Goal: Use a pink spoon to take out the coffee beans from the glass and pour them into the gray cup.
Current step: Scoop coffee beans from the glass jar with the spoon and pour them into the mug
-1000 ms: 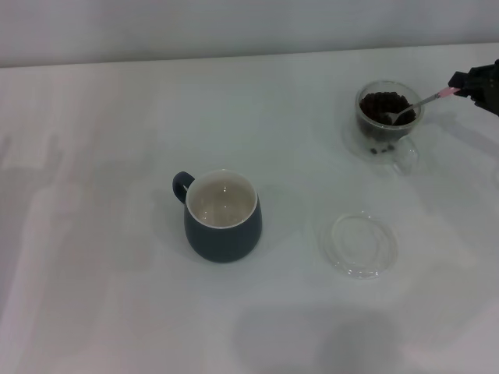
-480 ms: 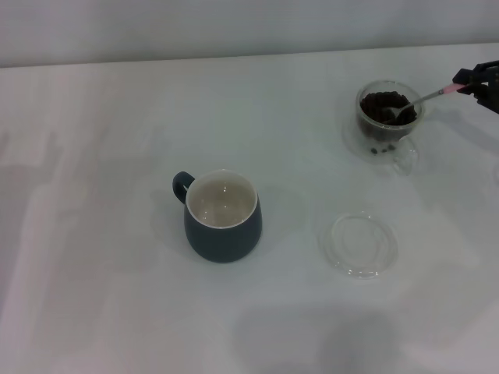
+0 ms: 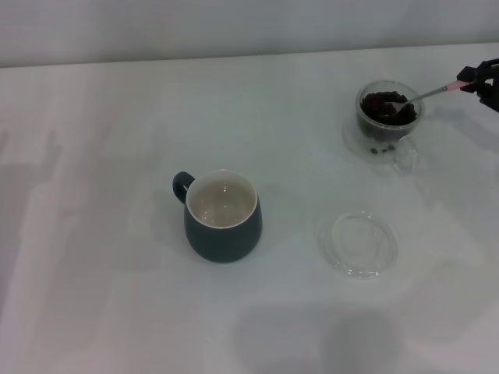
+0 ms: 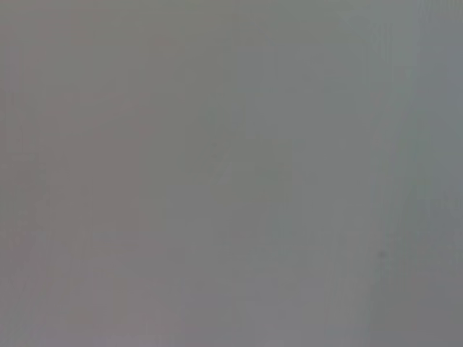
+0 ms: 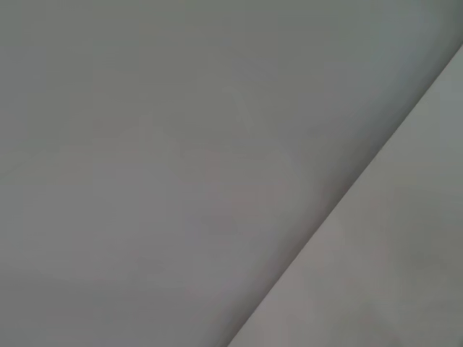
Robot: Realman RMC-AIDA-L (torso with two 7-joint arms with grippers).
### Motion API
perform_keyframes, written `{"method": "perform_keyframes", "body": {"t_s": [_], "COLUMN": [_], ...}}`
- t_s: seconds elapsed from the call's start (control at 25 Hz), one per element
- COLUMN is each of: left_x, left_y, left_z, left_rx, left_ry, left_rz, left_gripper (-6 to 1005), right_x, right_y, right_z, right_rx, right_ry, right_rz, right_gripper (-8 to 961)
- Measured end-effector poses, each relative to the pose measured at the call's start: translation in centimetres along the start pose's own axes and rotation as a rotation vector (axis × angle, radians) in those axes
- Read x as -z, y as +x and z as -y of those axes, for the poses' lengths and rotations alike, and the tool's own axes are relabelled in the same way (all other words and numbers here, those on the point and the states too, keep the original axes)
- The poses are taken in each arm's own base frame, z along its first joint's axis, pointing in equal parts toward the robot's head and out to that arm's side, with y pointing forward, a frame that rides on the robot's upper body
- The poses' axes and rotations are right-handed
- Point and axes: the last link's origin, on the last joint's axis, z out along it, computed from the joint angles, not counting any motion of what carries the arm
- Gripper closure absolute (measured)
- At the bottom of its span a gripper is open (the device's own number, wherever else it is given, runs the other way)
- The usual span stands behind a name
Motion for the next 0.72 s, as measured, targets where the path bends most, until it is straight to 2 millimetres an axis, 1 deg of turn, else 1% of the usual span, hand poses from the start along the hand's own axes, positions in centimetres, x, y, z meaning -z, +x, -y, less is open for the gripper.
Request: {"method": "perform_keyframes", "body": {"t_s": [0.48, 0.72], "left_x": [0.0, -0.1], "left_y": [0.1, 0.3], "left_z": [0.2, 0.5], "left_rx": [-0.023, -0.023], "left_ry": [0.006, 0.024], "left_rz": [-0.001, -0.012], "left_gripper": [181, 181], "right_x": [0.6, 0.4], "right_y": [-1.4, -0.7], "right_z": [-0.3, -0.9], "right_rx": [-0.027, -0.025], "right_ry": [-0.028, -0.066], "right_rz": [0.036, 0.002], "right_gripper": [809, 809]}}
